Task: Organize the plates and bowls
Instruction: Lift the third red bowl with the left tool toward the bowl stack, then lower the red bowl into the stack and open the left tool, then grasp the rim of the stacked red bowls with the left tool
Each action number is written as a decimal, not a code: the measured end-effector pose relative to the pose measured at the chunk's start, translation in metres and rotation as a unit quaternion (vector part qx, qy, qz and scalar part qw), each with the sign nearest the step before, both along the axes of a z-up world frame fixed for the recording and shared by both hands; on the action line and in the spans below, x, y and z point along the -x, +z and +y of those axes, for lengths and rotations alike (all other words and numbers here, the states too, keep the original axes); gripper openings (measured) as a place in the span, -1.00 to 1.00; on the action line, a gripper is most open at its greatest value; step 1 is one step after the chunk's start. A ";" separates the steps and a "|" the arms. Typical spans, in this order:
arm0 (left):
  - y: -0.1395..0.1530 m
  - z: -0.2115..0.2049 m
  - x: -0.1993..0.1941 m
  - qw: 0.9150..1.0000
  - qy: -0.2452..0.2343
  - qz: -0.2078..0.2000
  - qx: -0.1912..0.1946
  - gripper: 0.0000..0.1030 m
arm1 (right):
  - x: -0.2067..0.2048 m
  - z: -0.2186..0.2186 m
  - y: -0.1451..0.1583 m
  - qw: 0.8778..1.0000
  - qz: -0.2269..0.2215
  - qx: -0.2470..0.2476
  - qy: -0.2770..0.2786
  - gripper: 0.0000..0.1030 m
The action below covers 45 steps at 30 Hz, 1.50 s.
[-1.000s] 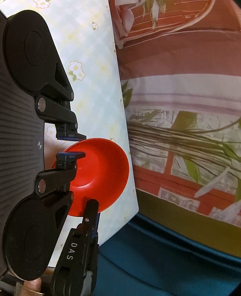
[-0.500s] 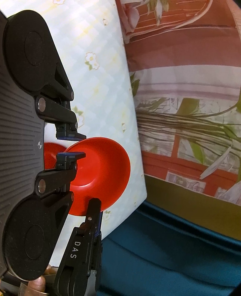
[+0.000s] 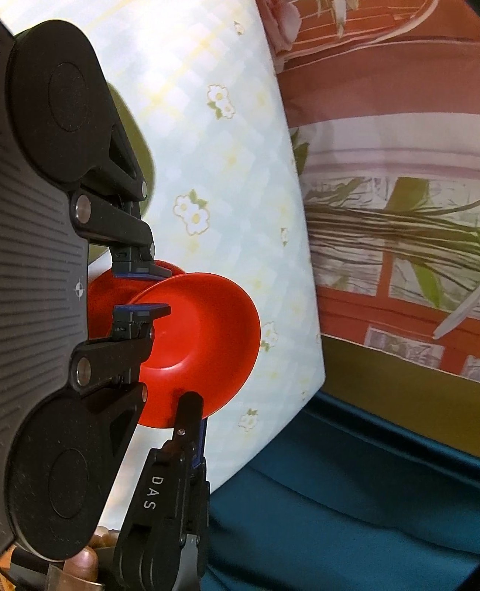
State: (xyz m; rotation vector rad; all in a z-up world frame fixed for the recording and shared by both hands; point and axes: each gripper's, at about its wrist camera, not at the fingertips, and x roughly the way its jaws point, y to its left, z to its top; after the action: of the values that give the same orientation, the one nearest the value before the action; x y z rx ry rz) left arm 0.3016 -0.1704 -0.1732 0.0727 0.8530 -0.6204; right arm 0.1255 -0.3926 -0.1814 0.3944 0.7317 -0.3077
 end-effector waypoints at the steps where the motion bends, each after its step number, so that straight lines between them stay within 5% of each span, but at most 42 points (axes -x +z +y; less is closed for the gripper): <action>1: -0.001 0.000 0.000 1.000 0.000 0.002 -0.001 -0.74 | 0.000 0.000 -0.002 1.000 0.001 -0.001 0.000 -0.86; 31: -0.008 -0.003 0.002 1.000 -0.004 0.002 -0.025 -0.72 | 0.003 0.005 -0.023 1.000 0.022 -0.001 0.001 -0.82; 37: -0.007 0.001 -0.001 1.000 0.009 0.001 -0.017 -0.42 | 0.002 0.006 -0.023 1.000 0.021 0.002 -0.001 -0.64; 45: -0.008 0.003 -0.006 1.000 0.018 0.004 -0.006 -0.34 | 0.002 0.003 -0.025 1.000 0.023 0.000 -0.010 -0.58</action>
State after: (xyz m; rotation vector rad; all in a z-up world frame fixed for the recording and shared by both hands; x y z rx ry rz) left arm 0.3074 -0.1676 -0.1813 0.0655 0.8633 -0.5830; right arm 0.1236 -0.3895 -0.2066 0.3962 0.7737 -0.3356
